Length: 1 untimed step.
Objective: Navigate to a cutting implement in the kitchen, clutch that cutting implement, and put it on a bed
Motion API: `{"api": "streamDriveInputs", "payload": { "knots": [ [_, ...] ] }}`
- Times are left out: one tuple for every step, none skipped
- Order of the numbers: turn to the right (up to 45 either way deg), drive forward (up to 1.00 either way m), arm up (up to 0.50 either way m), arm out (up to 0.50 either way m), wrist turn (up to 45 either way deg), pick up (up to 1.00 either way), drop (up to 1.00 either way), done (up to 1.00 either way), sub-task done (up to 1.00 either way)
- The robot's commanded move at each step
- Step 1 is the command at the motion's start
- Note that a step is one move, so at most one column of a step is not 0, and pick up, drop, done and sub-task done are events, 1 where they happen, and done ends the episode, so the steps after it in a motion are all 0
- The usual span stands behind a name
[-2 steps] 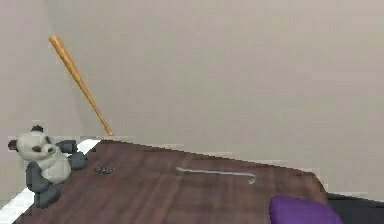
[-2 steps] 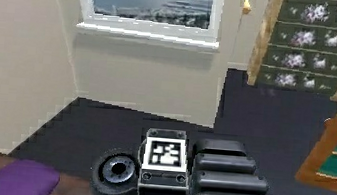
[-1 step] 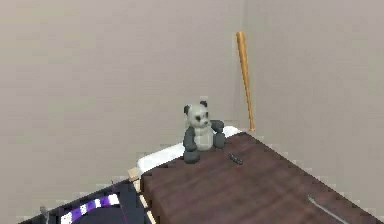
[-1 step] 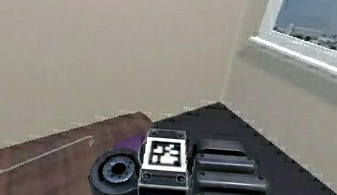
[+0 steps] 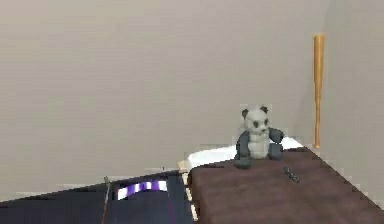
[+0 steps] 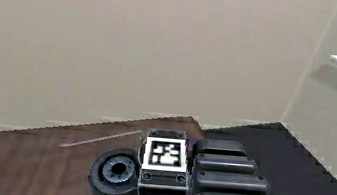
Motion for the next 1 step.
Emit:
{"api": "streamDriveInputs", "payload": {
  "knots": [
    [0.0,0.10,0.00,0.00,0.0,0.00,0.00,0.00,0.00]
  ]
}}
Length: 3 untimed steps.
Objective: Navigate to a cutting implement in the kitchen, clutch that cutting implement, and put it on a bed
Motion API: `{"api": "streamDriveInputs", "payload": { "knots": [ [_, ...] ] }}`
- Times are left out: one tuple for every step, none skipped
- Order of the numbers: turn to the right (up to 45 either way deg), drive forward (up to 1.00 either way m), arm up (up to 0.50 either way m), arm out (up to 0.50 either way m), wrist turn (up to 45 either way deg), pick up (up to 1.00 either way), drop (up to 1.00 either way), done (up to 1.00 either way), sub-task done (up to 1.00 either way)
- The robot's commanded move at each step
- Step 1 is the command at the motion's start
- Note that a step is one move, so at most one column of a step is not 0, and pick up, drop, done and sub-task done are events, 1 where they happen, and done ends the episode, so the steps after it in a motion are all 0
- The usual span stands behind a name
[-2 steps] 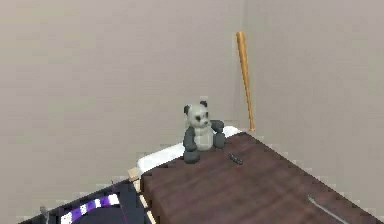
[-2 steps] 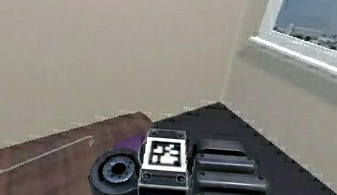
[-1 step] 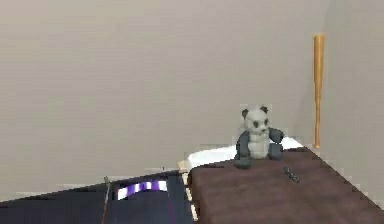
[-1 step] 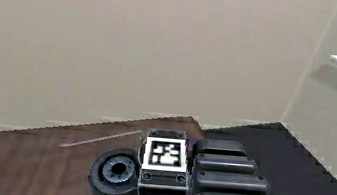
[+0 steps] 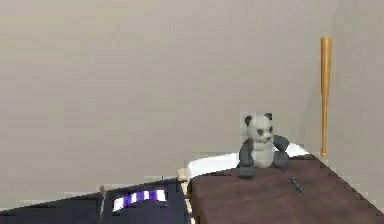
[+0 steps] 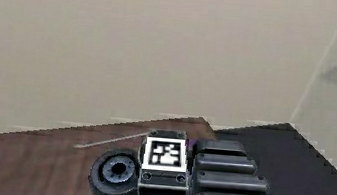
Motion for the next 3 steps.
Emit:
{"api": "streamDriveInputs", "payload": {
  "knots": [
    [45.0,0.00,0.00,0.00,0.0,0.00,0.00,0.00,0.00],
    [45.0,0.00,0.00,0.00,0.0,0.00,0.00,0.00,0.00],
    [39.0,0.00,0.00,0.00,0.0,0.00,0.00,0.00,0.00]
  ]
}}
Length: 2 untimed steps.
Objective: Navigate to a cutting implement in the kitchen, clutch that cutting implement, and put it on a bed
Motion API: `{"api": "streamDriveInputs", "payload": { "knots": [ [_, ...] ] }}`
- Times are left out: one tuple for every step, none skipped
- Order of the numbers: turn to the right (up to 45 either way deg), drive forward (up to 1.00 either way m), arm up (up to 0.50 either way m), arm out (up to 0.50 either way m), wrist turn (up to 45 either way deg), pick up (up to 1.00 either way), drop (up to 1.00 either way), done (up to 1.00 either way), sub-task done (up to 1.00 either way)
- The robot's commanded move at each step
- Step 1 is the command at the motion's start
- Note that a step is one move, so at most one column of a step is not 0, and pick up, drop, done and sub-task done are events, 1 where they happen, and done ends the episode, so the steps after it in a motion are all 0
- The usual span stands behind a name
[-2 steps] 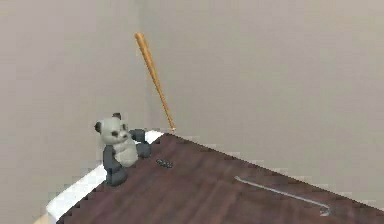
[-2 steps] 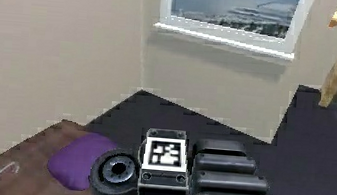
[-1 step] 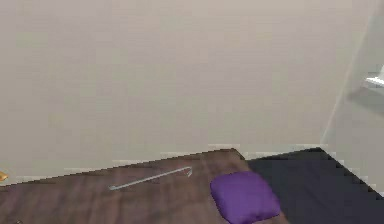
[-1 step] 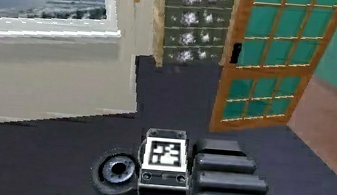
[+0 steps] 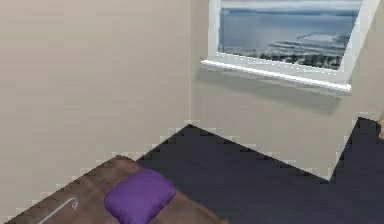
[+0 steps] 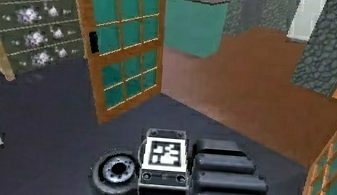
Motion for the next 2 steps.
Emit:
{"api": "streamDriveInputs", "payload": {
  "knots": [
    [3.0,0.00,0.00,0.00,0.0,0.00,0.00,0.00,0.00],
    [-45.0,0.00,0.00,0.00,0.0,0.00,0.00,0.00,0.00]
  ]
}}
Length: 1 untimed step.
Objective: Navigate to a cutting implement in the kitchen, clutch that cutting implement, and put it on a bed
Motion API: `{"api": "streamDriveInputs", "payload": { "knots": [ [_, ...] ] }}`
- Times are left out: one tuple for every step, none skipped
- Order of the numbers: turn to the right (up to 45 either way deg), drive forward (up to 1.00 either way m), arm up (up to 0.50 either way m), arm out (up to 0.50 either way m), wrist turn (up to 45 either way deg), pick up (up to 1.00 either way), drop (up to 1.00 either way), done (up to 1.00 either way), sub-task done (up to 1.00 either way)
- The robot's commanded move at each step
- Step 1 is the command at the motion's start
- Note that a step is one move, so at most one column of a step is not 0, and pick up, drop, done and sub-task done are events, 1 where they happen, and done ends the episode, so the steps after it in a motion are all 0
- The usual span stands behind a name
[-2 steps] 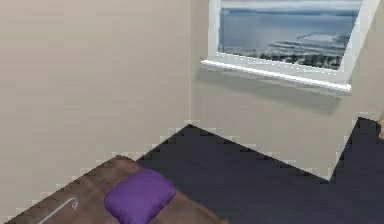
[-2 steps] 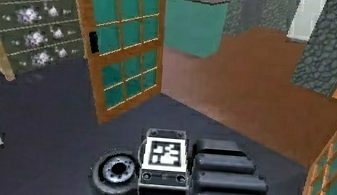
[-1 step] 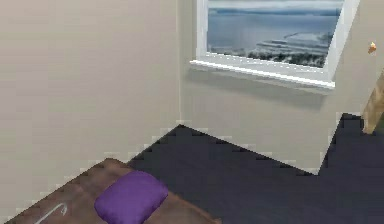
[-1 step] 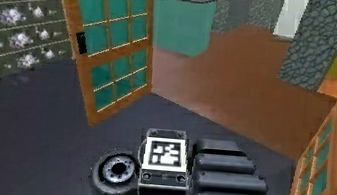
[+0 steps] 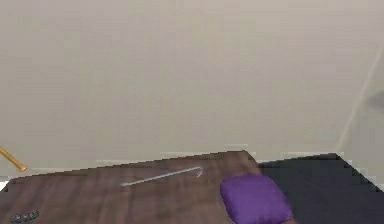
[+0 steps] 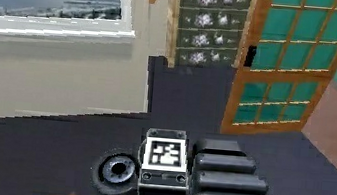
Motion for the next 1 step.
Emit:
{"api": "streamDriveInputs", "payload": {
  "knots": [
    [-45.0,0.00,0.00,0.00,0.0,0.00,0.00,0.00,0.00]
  ]
}}
